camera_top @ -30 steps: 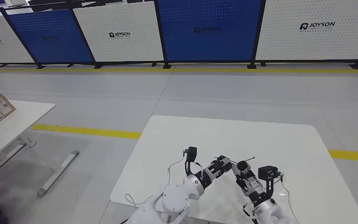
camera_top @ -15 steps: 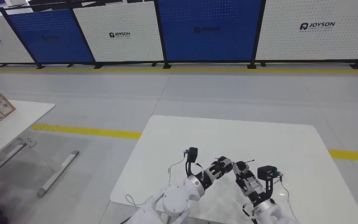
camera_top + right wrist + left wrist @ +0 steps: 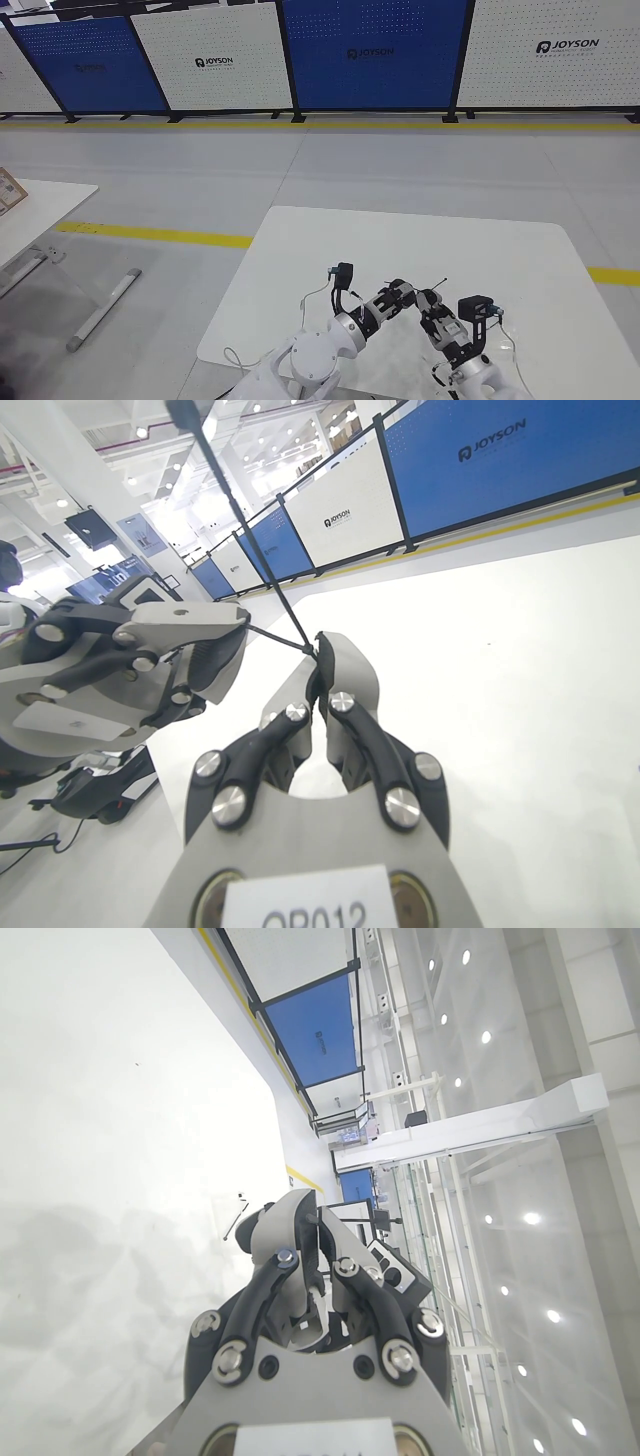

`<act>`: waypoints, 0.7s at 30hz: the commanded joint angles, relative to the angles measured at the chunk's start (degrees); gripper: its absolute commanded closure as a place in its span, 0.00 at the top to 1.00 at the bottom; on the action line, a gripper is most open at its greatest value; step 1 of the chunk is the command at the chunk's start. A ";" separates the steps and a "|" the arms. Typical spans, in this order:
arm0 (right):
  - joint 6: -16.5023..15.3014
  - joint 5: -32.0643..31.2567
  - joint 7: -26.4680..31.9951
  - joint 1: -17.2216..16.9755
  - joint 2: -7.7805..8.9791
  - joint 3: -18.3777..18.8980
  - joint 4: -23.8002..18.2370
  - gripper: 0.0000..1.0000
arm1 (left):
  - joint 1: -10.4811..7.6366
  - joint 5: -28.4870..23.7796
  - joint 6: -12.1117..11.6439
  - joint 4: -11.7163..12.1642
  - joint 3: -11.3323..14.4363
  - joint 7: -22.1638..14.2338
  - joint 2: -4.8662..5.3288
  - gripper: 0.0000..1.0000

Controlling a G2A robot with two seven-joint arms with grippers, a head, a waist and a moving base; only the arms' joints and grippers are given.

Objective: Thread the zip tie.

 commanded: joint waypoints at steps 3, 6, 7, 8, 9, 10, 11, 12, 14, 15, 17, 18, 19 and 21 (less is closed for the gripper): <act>0.24 -0.42 0.47 0.17 -0.02 -0.34 0.11 0.00 | 0.35 0.06 -0.63 -0.47 -0.22 0.14 0.06 0.00; 0.34 -0.51 0.60 0.34 -0.04 -0.55 0.22 0.00 | 0.43 -0.13 -0.77 -0.52 -0.38 0.12 0.07 0.00; 0.34 -0.54 0.66 0.39 -0.04 -0.59 0.25 0.00 | 0.46 -0.23 -0.87 -0.52 -0.40 0.11 0.07 0.00; 0.35 -0.56 0.74 0.44 -0.04 -0.63 0.27 0.00 | 0.49 -0.38 -1.12 -0.51 -0.43 0.06 0.07 0.00; 0.36 -0.58 0.80 0.48 -0.04 -0.67 0.30 0.00 | 0.54 -0.51 -1.34 -0.49 -0.47 0.00 0.08 0.00; 0.37 -0.60 0.87 0.51 -0.05 -0.71 0.35 0.00 | 0.59 -0.62 -1.55 -0.48 -0.53 -0.07 0.08 0.00; 0.40 -0.64 0.95 0.55 -0.05 -0.76 0.41 0.00 | 0.64 -0.71 -1.72 -0.48 -0.58 -0.13 0.09 0.00; 0.43 -0.67 1.02 0.61 -0.06 -0.83 0.51 0.00 | 0.71 -0.81 -1.96 -0.54 -0.66 -0.18 0.11 0.00; 0.44 -0.68 1.05 0.70 -0.06 -0.91 0.67 0.00 | 0.83 -0.86 -2.24 -0.61 -0.75 -0.24 0.13 0.00; 0.42 -0.69 1.05 0.75 -0.07 -0.95 0.77 0.00 | 0.90 -0.87 -2.36 -0.72 -0.79 -0.30 0.15 0.00; 0.38 -0.72 1.06 0.82 -0.07 -0.99 0.89 0.00 | 0.99 -0.83 -2.49 -0.90 -0.81 -0.37 0.17 0.00; 0.35 -0.77 1.12 0.85 -0.06 -1.00 0.96 0.00 | 1.03 -0.82 -2.59 -1.03 -0.80 -0.44 0.18 0.00; 0.35 -0.88 1.20 0.90 -0.05 -1.00 1.06 0.00 | 1.09 -0.84 -2.76 -1.18 -0.80 -0.51 0.19 0.00; 0.39 -1.07 1.31 0.95 -0.04 -1.02 1.18 0.00 | 1.21 -0.77 -2.96 -1.46 -0.82 -0.55 0.21 0.00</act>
